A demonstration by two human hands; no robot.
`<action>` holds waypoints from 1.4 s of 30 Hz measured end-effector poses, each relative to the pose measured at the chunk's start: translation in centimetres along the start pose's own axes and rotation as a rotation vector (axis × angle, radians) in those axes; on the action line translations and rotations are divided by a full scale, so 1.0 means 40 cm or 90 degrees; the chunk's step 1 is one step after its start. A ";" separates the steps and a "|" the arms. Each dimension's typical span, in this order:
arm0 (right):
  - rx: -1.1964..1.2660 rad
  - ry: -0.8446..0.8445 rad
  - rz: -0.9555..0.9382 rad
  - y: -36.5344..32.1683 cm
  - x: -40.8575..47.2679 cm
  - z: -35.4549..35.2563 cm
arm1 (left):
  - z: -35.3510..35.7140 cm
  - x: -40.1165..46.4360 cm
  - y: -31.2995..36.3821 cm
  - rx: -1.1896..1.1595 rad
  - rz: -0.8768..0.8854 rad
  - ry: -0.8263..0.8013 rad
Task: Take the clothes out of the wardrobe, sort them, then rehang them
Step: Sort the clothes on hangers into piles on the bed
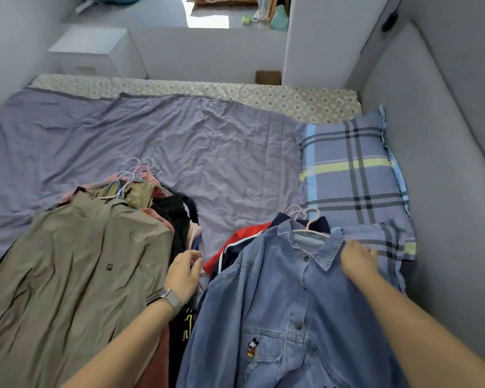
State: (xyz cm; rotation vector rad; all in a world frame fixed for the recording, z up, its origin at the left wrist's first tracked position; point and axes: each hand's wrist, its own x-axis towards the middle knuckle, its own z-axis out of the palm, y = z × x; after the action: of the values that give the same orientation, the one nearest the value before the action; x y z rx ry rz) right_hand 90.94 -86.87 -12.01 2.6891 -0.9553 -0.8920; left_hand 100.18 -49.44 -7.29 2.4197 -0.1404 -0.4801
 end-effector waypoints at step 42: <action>0.487 0.102 -0.279 -1.236 -0.537 -0.371 | -0.796 0.256 -0.771 0.162 0.110 0.210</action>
State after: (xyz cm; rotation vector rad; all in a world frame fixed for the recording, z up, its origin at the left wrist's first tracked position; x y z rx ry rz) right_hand 112.27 -35.58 -5.63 3.6495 -0.7936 -0.3820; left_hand 120.92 -8.95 -7.00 2.6663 -0.2783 0.0203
